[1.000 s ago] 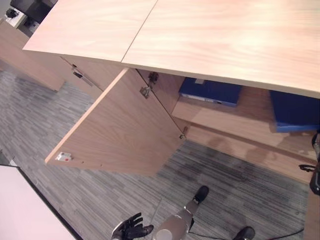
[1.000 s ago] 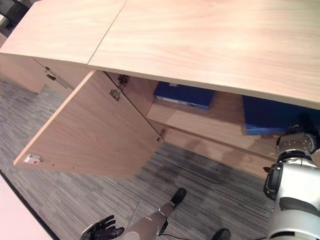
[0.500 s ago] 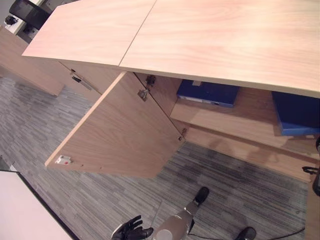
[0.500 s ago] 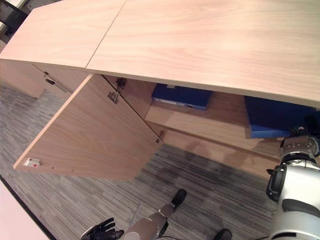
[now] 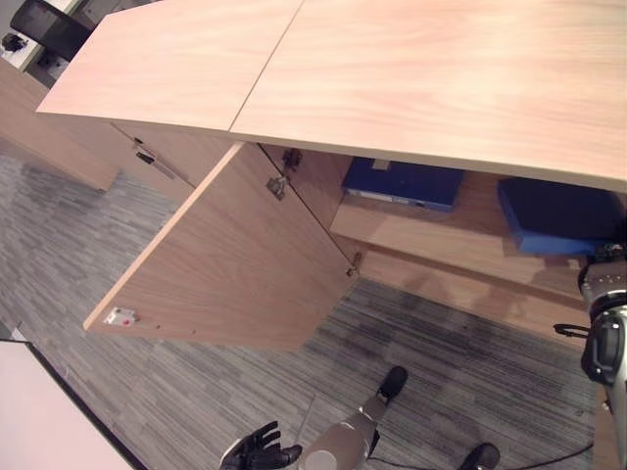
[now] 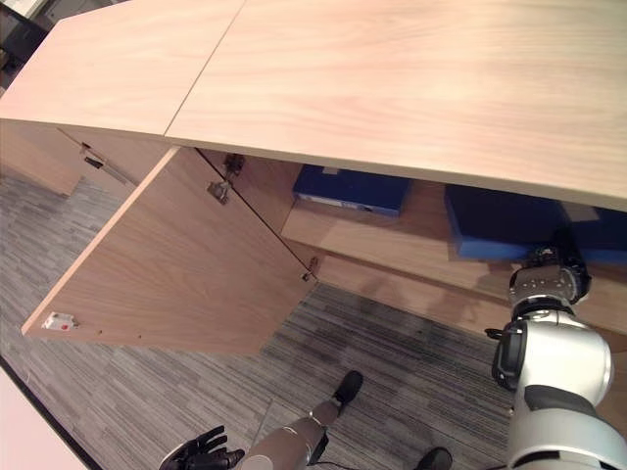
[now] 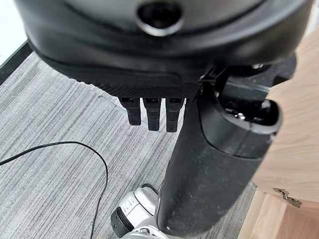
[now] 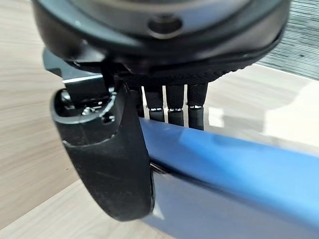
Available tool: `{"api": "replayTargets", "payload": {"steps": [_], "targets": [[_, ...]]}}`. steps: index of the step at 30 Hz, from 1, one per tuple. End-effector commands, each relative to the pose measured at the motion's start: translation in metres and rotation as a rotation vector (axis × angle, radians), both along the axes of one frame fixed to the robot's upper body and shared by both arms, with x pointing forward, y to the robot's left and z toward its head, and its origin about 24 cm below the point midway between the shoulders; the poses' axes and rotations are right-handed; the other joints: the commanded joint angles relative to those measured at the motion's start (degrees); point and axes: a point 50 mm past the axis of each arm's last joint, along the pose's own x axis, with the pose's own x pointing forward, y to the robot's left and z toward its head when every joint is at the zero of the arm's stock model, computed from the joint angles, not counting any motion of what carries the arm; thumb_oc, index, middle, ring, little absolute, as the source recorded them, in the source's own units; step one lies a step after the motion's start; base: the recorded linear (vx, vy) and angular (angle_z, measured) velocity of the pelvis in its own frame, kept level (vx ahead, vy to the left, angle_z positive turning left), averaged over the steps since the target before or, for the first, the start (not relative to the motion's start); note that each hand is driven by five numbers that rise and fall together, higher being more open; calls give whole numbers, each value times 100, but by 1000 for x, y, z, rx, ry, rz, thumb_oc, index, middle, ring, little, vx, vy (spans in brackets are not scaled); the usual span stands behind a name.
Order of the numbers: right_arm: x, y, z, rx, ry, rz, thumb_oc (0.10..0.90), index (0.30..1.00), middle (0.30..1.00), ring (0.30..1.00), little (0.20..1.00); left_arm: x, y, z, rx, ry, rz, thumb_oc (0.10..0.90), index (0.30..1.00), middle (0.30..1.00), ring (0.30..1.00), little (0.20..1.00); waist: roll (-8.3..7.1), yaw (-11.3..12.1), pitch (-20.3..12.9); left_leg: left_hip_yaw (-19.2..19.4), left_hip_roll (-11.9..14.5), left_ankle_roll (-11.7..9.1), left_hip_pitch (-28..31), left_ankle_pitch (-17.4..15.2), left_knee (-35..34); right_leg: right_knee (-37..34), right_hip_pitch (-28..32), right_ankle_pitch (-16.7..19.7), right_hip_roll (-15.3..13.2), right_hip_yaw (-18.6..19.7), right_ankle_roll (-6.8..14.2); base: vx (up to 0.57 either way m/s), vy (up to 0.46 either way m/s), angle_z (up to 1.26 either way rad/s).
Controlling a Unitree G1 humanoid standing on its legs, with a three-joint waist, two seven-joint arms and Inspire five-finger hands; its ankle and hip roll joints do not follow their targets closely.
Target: Put the empty folder in the office cabinet
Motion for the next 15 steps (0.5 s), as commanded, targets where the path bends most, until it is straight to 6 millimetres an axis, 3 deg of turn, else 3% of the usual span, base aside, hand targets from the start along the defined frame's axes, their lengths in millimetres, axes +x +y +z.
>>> {"api": "replayTargets", "payload": {"steps": [1,9,15], "targets": [[2,-20,68,-173,-211,-70,800,900,900,900,900,-4,-5,-4,15,24,-27,800,900,900,900,900,43,172,163,-74,58,-147,495,-1090,-74,-918,813,-42,397,-255,-140,0,0,0],[23,4,81,-188,-254,1,800,900,900,900,900,3,-3,-1,21,2,-35,800,900,900,900,900,-22,252,120,-116,28,-123,506,-1097,-74,-915,834,-25,385,-268,-142,3,16,7],[27,7,96,-230,-267,22,800,900,900,900,900,5,-1,0,27,-5,-36,800,900,900,900,900,-45,273,120,-154,8,-116,517,-1088,-74,-911,859,-32,367,-286,-138,0,0,0]]}}
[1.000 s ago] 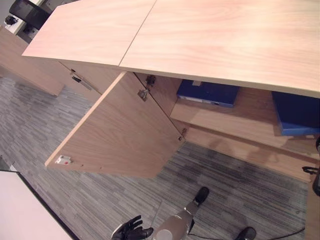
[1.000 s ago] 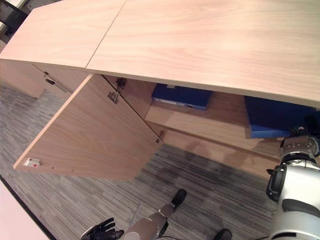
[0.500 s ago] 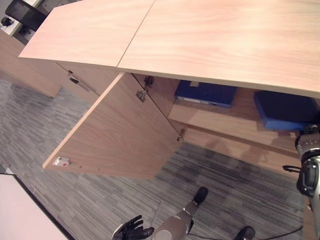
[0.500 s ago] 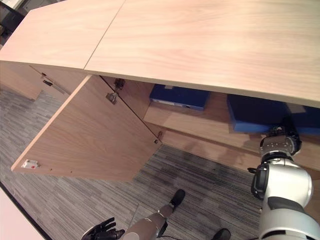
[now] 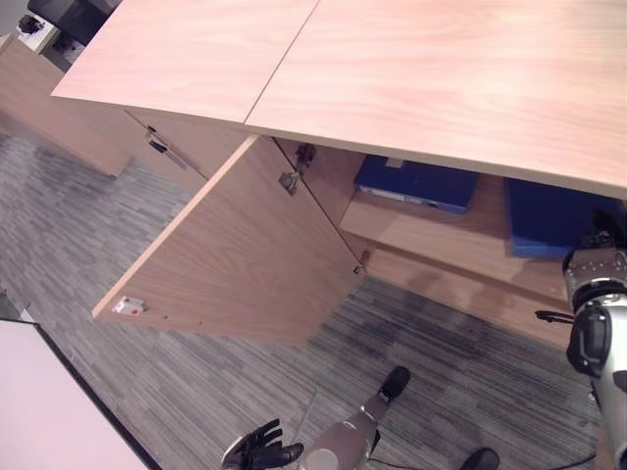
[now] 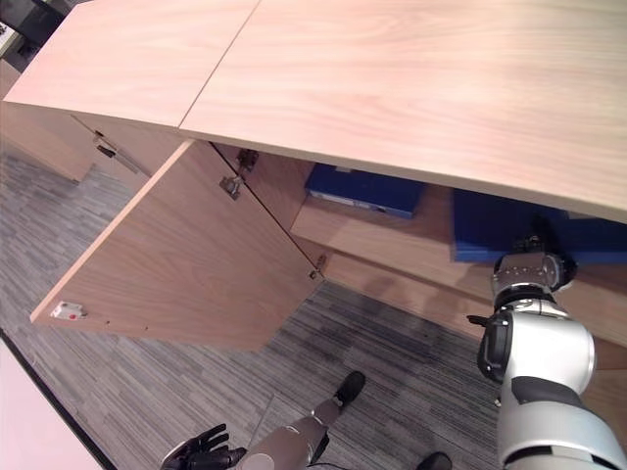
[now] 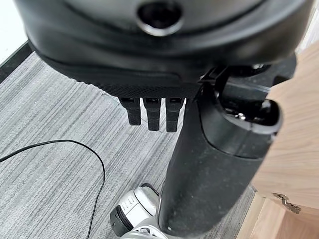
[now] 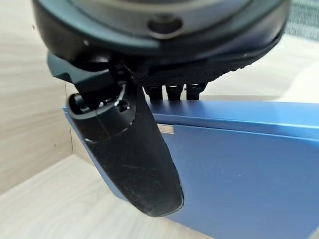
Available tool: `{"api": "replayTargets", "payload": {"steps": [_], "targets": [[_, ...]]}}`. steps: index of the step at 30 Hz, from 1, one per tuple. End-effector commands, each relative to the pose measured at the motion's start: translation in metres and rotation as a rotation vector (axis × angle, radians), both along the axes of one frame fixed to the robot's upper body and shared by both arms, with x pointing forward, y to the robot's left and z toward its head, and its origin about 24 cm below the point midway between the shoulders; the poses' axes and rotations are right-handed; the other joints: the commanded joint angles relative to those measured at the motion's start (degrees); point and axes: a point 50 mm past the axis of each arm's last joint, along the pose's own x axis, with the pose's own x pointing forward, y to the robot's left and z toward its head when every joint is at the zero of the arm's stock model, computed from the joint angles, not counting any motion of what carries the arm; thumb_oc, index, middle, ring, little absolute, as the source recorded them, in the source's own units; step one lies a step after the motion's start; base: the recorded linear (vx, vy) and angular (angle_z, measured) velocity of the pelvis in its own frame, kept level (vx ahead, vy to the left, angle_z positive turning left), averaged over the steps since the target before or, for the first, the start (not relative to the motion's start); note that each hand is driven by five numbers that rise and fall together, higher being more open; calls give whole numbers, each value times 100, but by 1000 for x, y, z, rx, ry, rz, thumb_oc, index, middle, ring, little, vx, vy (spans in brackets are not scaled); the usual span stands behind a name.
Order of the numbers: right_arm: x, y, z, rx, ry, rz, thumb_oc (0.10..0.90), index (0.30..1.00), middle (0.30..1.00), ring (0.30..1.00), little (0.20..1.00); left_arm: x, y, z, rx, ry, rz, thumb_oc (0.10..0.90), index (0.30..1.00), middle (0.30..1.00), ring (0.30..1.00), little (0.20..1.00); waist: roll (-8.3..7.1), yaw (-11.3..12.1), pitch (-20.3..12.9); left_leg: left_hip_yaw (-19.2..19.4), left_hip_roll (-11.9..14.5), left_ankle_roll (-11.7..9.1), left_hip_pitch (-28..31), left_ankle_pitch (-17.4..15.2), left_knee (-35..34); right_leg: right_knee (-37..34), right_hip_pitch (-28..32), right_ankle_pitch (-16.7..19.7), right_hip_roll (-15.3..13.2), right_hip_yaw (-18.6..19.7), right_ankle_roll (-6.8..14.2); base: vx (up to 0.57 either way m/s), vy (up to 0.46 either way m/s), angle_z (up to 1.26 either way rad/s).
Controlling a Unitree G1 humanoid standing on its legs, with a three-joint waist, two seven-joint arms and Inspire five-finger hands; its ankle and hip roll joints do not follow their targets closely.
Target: Put the empty folder in the office cabinet
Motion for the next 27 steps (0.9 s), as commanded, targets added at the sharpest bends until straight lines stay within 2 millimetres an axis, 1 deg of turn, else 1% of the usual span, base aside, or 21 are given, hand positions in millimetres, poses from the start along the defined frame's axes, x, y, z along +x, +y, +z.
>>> {"api": "replayTargets", "payload": {"steps": [1,2,3,6,15,16,18,21,23,27], "targets": [[8,-12,80,-243,-197,8,800,900,900,900,900,1,0,-1,29,4,-31,800,900,900,900,900,-41,166,117,-33,28,-115,517,-1088,-73,-866,768,-29,381,-160,-134,0,0,0],[8,-12,80,-243,-197,8,800,900,900,900,900,1,0,-1,29,4,-31,800,900,900,900,900,-40,165,117,-33,28,-115,516,-1088,-73,-866,768,-29,381,-160,-134,9,13,3],[8,-13,88,-269,-201,14,800,900,900,900,900,0,2,-1,35,8,-34,800,900,900,900,900,-62,180,99,-54,22,-115,514,-1090,-73,-855,774,-38,379,-172,-137,0,0,0],[10,-11,93,-279,-216,20,800,900,900,900,900,-1,3,-1,36,11,-30,800,900,900,900,900,-86,181,96,-58,21,-111,519,-1087,-73,-837,776,-38,381,-163,-141,0,0,0],[11,-10,94,-216,-272,-12,800,900,900,900,900,-2,3,-2,39,18,-37,800,900,900,900,900,-102,197,72,-52,16,-99,545,-1111,-73,-818,800,-44,383,-143,-141,0,0,0],[12,-7,95,-208,-280,-10,800,900,900,900,900,-3,3,-2,41,19,-39,800,900,900,900,900,-94,205,63,-52,13,-97,552,-1112,-73,-817,798,-46,384,-132,-142,0,0,0],[21,6,92,-194,-279,25,800,900,900,900,900,-2,1,-2,44,21,-43,800,900,900,900,900,-81,220,53,-40,21,-90,563,-1120,-73,-818,788,-43,377,-111,-144,0,0,0],[30,21,87,-186,-261,71,800,900,900,900,900,1,0,-2,46,16,-43,800,900,900,900,900,-52,235,37,-27,20,-81,578,-1117,-73,-814,787,-35,371,-91,-146,0,0,0],[32,25,86,-187,-255,86,800,900,900,900,900,2,-1,-2,45,13,-39,800,900,900,900,900,-44,238,39,-23,20,-78,578,-1116,-73,-810,785,-35,368,-87,-146,0,0,0],[42,42,90,-230,-228,156,800,900,900,900,900,5,0,-2,49,8,-30,800,900,900,900,900,-17,267,21,-33,13,-67,578,-1105,-73,-802,790,-37,350,-84,-156,0,0,0]]}}
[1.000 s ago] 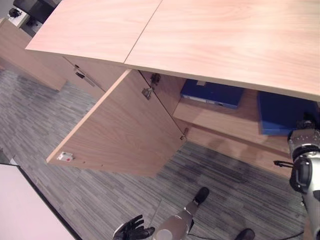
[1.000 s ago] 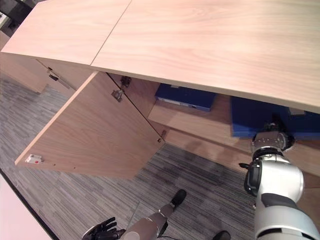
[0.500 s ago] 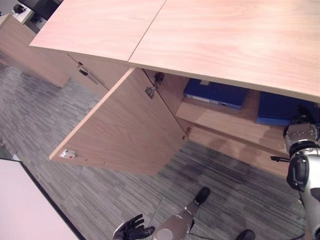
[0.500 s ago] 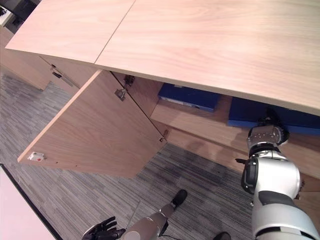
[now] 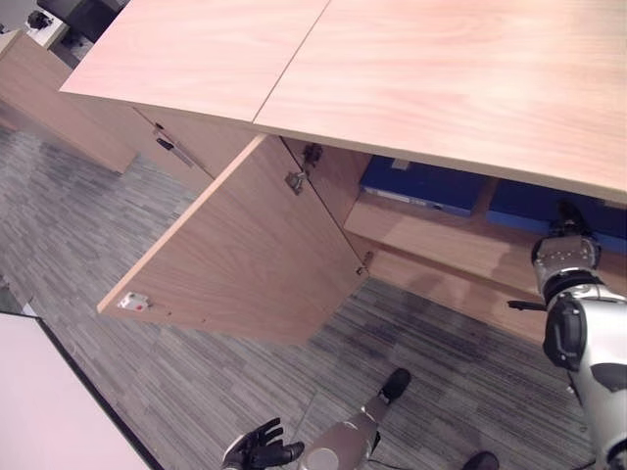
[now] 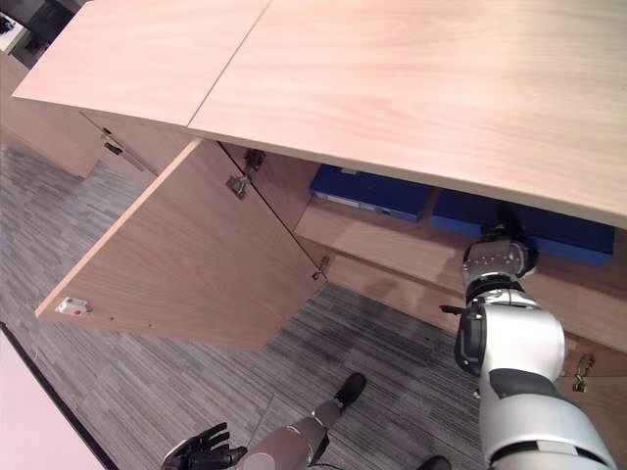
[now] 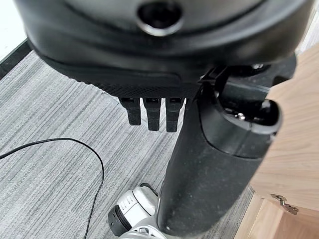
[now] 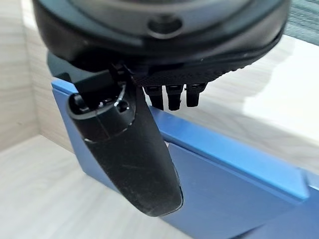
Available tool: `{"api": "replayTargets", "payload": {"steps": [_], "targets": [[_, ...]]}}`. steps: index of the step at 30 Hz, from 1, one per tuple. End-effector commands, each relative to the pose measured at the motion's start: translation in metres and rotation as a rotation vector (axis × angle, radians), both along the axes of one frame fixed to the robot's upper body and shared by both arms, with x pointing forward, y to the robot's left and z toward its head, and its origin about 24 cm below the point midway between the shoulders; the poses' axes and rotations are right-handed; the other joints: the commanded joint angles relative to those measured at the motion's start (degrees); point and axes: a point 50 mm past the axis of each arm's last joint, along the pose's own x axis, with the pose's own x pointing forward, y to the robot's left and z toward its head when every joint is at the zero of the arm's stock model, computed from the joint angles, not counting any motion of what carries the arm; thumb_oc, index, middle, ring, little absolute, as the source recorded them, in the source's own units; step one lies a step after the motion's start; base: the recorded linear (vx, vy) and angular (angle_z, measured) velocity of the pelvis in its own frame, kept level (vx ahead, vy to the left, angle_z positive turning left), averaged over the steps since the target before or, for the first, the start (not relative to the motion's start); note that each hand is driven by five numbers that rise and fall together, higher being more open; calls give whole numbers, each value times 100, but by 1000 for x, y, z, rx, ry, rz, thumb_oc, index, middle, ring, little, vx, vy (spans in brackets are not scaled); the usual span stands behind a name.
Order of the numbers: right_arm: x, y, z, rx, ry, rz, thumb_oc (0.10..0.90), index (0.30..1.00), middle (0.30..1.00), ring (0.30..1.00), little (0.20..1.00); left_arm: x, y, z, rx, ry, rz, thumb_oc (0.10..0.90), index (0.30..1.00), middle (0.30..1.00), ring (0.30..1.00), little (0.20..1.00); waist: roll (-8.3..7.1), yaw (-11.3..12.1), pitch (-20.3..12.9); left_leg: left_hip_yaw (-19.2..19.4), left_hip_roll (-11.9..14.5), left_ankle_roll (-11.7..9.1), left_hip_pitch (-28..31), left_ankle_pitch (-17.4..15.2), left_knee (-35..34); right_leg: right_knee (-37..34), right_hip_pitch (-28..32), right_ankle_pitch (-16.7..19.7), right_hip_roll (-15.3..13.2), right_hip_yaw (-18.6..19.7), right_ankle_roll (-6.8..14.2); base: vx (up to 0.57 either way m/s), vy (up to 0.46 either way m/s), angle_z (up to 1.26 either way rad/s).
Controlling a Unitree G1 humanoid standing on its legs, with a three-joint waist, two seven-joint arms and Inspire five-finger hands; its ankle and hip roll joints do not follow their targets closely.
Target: Put the empty folder in the office cabinet
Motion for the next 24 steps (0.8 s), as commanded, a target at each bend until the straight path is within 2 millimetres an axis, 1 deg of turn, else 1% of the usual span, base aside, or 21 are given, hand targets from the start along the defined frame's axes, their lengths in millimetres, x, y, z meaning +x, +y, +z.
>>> {"api": "replayTargets", "payload": {"steps": [1,3,4,5,7,8,10,17,19,22,24], "targets": [[16,-1,90,-261,-231,50,800,900,900,900,900,-1,1,-3,45,19,-21,800,900,900,900,900,-14,118,22,-5,21,-61,510,-1100,-69,-765,682,-38,353,-79,-159,0,0,0],[20,6,91,-279,-226,77,800,900,900,900,900,-2,2,-4,52,26,-24,800,900,900,900,900,-28,134,15,-7,17,-64,513,-1098,-69,-769,694,-36,358,-89,-165,0,0,0],[23,12,92,-294,-220,101,800,900,900,900,900,-2,2,-4,57,27,-24,800,900,900,900,900,-39,144,11,-15,18,-65,516,-1095,-69,-777,708,-37,364,-94,-170,0,0,0],[23,12,92,-294,-220,101,800,900,900,900,900,-2,2,-4,57,27,-24,800,900,900,900,900,-37,139,13,-15,18,-66,516,-1096,-69,-778,708,-36,365,-94,-171,0,0,0],[27,21,93,-295,-226,126,800,900,900,900,900,-2,1,-4,59,27,-21,800,900,900,900,900,-57,146,11,-21,25,-65,520,-1095,-69,-771,712,-32,371,-97,-175,0,0,0],[27,22,93,-295,-226,126,800,900,900,900,900,-2,1,-4,59,27,-21,800,900,900,900,900,-58,144,11,-21,25,-65,520,-1095,-69,-771,712,-33,371,-97,-175,0,0,0],[30,28,90,-283,-230,142,800,900,900,900,900,-1,0,-4,58,27,-23,800,900,900,900,900,-101,169,1,-42,22,-68,526,-1098,-69,-778,749,-35,387,-126,-173,0,0,0],[29,26,86,-295,-225,143,800,900,900,900,900,2,4,-3,64,18,-20,800,900,900,900,900,-144,203,-14,-100,13,-70,533,-1086,-69,-785,794,-34,398,-197,-179,-5,-1,4],[26,19,83,-297,-213,130,800,900,900,900,900,0,4,-3,67,24,-24,800,900,900,900,900,-169,215,-22,-133,12,-73,541,-1085,-69,-791,820,-38,403,-226,-178,-3,-5,7],[23,15,81,-302,-206,119,800,900,900,900,900,-2,4,-4,68,30,-27,800,900,900,900,900,-190,203,-20,-138,12,-74,545,-1087,-69,-799,829,-32,403,-235,-178,0,1,2],[21,10,73,-301,-183,114,800,900,900,900,900,-2,4,-4,66,34,-17,800,900,900,900,900,-202,177,-24,-124,13,-72,549,-1093,-69,-797,834,-28,405,-229,-176,0,0,0]]}}
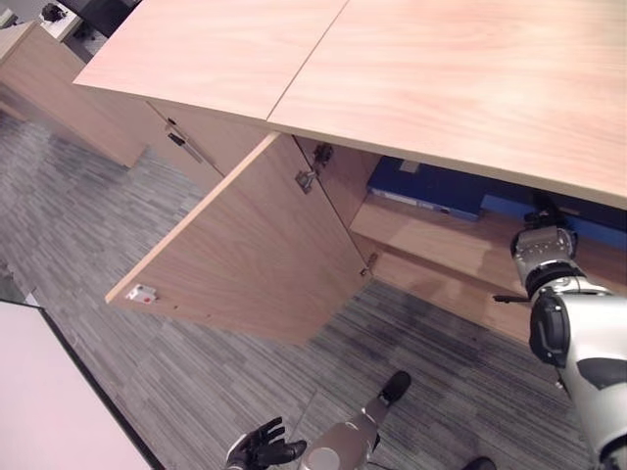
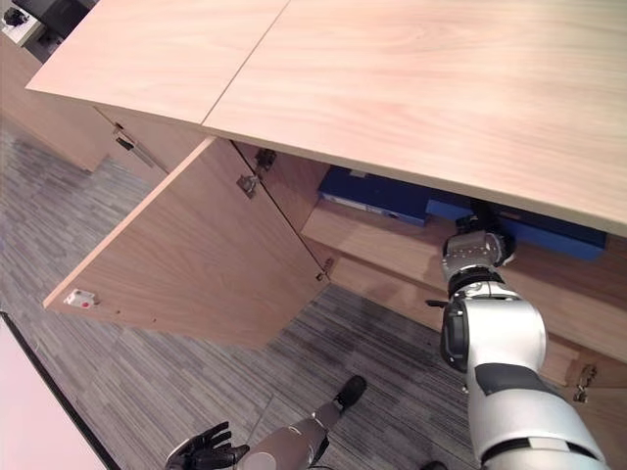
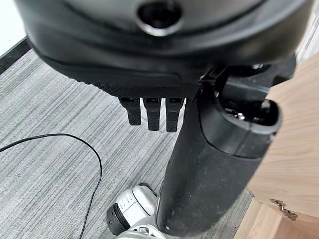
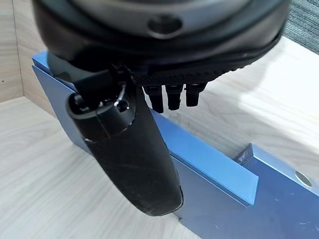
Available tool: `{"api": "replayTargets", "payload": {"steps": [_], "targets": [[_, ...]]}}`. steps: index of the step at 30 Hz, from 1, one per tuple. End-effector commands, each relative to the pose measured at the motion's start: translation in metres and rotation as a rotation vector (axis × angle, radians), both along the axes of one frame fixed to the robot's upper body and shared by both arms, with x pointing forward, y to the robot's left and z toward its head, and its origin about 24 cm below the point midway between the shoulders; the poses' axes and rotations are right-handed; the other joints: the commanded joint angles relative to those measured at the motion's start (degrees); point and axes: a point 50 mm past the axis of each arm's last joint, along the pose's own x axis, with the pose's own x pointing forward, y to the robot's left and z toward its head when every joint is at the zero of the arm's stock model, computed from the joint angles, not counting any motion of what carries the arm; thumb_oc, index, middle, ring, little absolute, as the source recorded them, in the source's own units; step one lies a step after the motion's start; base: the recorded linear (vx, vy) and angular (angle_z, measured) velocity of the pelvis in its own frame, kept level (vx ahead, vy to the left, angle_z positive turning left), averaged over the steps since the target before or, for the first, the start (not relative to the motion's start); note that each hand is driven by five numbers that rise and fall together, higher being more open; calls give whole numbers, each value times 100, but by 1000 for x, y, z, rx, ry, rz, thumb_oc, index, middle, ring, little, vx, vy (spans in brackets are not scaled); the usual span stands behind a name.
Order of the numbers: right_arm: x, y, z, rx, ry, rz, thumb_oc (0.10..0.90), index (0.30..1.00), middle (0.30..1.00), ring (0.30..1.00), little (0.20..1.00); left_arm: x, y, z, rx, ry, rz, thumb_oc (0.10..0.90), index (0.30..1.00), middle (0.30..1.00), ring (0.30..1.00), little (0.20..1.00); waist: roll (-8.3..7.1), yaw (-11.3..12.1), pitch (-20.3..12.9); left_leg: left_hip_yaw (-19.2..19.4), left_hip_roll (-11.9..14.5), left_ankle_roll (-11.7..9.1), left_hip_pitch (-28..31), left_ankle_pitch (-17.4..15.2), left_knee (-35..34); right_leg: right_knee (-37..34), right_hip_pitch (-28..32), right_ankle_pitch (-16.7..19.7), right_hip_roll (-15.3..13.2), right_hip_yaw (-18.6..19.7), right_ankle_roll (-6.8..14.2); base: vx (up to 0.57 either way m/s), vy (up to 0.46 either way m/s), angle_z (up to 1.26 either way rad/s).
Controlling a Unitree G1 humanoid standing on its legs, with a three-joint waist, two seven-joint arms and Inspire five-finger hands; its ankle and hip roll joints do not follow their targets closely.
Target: Put the empty folder in the office cabinet
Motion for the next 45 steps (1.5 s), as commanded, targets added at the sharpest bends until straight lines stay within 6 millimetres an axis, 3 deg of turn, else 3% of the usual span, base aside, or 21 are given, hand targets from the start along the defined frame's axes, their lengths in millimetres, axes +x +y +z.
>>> {"api": "replayTargets", "payload": {"steps": [1,7,9,15,18,26,32,38,39,42,43,44,45], "targets": [[9,-12,67,-228,-215,40,800,900,900,900,900,0,9,-1,56,15,-31,800,900,900,900,900,-206,187,-26,18,2,-62,463,-1089,-70,-696,635,-39,323,-117,-191,0,0,0],[1,-17,34,-137,-167,4,800,900,900,900,900,3,6,0,39,1,0,800,900,900,900,900,-234,96,-8,56,38,-55,517,-1114,-70,-693,679,-44,345,-57,-202,0,0,0],[-8,-21,4,-34,-105,-51,800,900,900,900,900,4,2,-2,33,8,8,800,900,900,900,900,-251,51,-19,65,68,-62,548,-1133,-70,-713,736,-55,365,-56,-211,0,0,0],[-24,-16,-44,124,0,-116,800,900,900,900,900,7,-5,-4,25,17,21,800,900,900,900,900,-340,37,-115,107,130,-91,655,-1170,-70,-863,949,-35,430,-70,-227,0,0,0],[-35,-9,-75,156,77,-106,800,900,900,900,900,9,-9,-4,19,14,31,800,900,900,900,900,-440,10,-206,130,198,-121,799,-1192,-70,-1015,1171,0,493,-102,-238,6,-8,-1],[-57,16,-129,204,199,-67,800,900,900,900,900,6,-7,-8,27,44,140,800,900,900,900,900,-651,-89,-417,301,339,-157,1172,-1242,-70,-1540,1709,163,692,-30,-260,37,8,-9],[-73,24,-154,211,262,-49,800,900,900,900,900,-3,-4,-11,42,84,204,800,900,900,900,900,-759,-151,-538,420,397,-135,1434,-1192,-70,-1779,1980,360,745,-18,-298,26,33,-13],[-72,44,-162,229,236,-2,800,900,900,900,900,-6,-3,-13,40,99,258,800,900,900,900,900,-853,-249,-599,528,451,-120,1650,-1259,-70,-1888,2137,407,771,102,-328,29,12,-13],[-68,63,-165,238,205,44,800,900,900,900,900,-7,-4,-13,31,104,295,800,900,900,900,900,-876,-329,-594,600,483,-102,1735,-1282,-70,-1873,2145,420,783,197,-341,0,0,0],[-68,82,-170,230,168,108,800,900,900,900,900,-7,-5,-14,20,105,332,800,900,900,900,900,-902,-435,-575,690,513,-83,1828,-1304,-70,-1866,2159,434,799,308,-344,9,14,-34],[-69,104,-173,196,137,202,800,900,900,900,900,-4,-5,-13,4,94,385,800,900,900,900,900,-925,-590,-546,801,541,-66,1889,-1317,-70,-1852,2143,452,812,431,-350,-12,28,-33],[-69,105,-173,195,138,203,800,900,900,900,900,-4,-5,-13,4,95,386,800,900,900,900,900,-925,-604,-555,795,528,-56,1868,-1285,-70,-1858,2127,483,802,425,-344,-10,40,-24],[-70,123,-171,118,90,318,800,900,900,900,900,3,-5,-11,-12,70,441,800,900,900,900,900,-958,-784,-535,888,558,-43,1906,-1292,-70,-1842,2095,498,806,515,-357,3,38,-22]]}}
